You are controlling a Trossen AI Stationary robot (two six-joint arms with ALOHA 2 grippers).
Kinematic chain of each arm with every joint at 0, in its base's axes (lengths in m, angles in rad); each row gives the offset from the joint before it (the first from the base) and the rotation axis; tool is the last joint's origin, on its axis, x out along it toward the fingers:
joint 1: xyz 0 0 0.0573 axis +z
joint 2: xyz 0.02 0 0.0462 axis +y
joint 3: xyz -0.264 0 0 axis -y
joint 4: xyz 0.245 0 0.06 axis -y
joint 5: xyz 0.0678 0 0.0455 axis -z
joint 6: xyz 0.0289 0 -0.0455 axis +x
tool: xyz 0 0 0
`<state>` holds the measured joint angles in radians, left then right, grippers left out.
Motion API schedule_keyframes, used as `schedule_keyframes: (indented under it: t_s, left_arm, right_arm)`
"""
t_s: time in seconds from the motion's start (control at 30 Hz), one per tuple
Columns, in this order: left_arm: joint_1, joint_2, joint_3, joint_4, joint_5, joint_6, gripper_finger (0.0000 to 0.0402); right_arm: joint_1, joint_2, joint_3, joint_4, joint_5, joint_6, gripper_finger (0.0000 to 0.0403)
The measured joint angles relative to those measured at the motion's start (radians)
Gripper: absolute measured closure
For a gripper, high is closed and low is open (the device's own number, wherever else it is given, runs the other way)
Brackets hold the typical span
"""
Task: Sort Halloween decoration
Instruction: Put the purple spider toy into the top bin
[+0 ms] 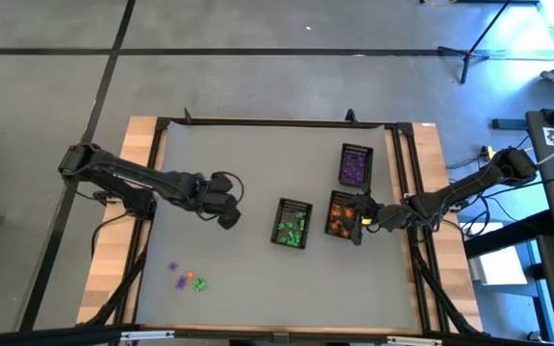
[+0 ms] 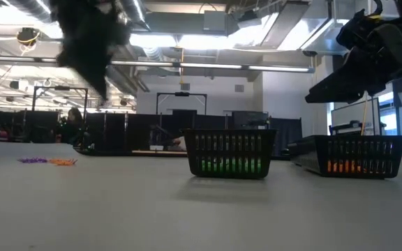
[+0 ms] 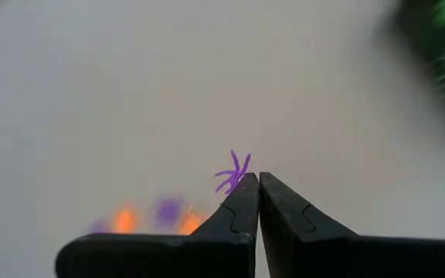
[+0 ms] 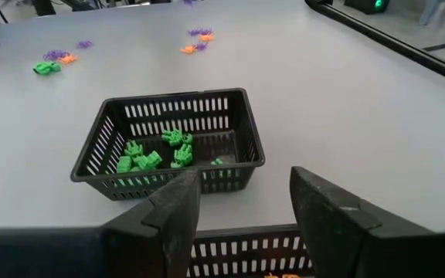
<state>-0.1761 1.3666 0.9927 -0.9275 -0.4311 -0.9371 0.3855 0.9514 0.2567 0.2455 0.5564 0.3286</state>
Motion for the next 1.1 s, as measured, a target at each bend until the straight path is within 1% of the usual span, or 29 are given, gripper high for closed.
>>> schedule_keyframes:
  t_s: [0.07, 0.17, 0.27, 0.33, 0.43, 0.53, 0.67, 0.77, 0.93, 1.1]
  left_arm:
    - [-0.021, 0.0, 0.026, 0.12, -0.031, 0.102, 0.0401]
    - [-0.047, 0.0, 0.031, 0.376, -0.003, 0.286, 0.0401]
    - [-0.07, 0.01, 0.033, 0.64, 0.052, 0.443, 0.0401]
    - [-0.085, 0.031, 0.033, 0.783, 0.086, 0.526, 0.0401]
    - [-0.098, 0.077, 0.033, 0.951, 0.153, 0.607, 0.0401]
    - [-0.105, 0.141, 0.033, 1.089, 0.21, 0.647, 0.0401]
    - [-0.108, 0.234, 0.033, 1.231, 0.258, 0.659, 0.0401]
    - [-0.107, 0.292, 0.033, 1.301, 0.267, 0.658, 0.0401]
    - [-0.106, 0.358, 0.033, 1.377, 0.267, 0.651, 0.0401]
    - [-0.106, 0.375, 0.033, 1.403, 0.266, 0.652, 0.0401]
  right_arm:
    - [0.0, 0.0, 0.0, 0.002, 0.0, 0.0, 0.0205]
    - [0.0, 0.0, 0.0, 0.059, -0.011, -0.02, 0.0205]
    - [0.0, 0.004, 0.0, 0.154, -0.086, -0.063, 0.0205]
    - [0.0, 0.019, 0.0, 0.227, -0.153, -0.096, 0.0205]
    - [0.0, 0.058, 0.0, 0.344, -0.241, -0.132, 0.0205]
    - [0.0, 0.118, 0.0, 0.464, -0.274, -0.162, 0.0205]
    - [0.0, 0.214, 0.001, 0.616, -0.281, -0.183, 0.0205]
    - [0.0, 0.29, 0.007, 0.699, -0.295, -0.197, 0.0205]
    - [0.0, 0.399, 0.077, 0.712, -0.342, -0.211, 0.0205]
    - [0.0, 0.509, 0.162, 0.71, -0.407, -0.232, 0.0205]
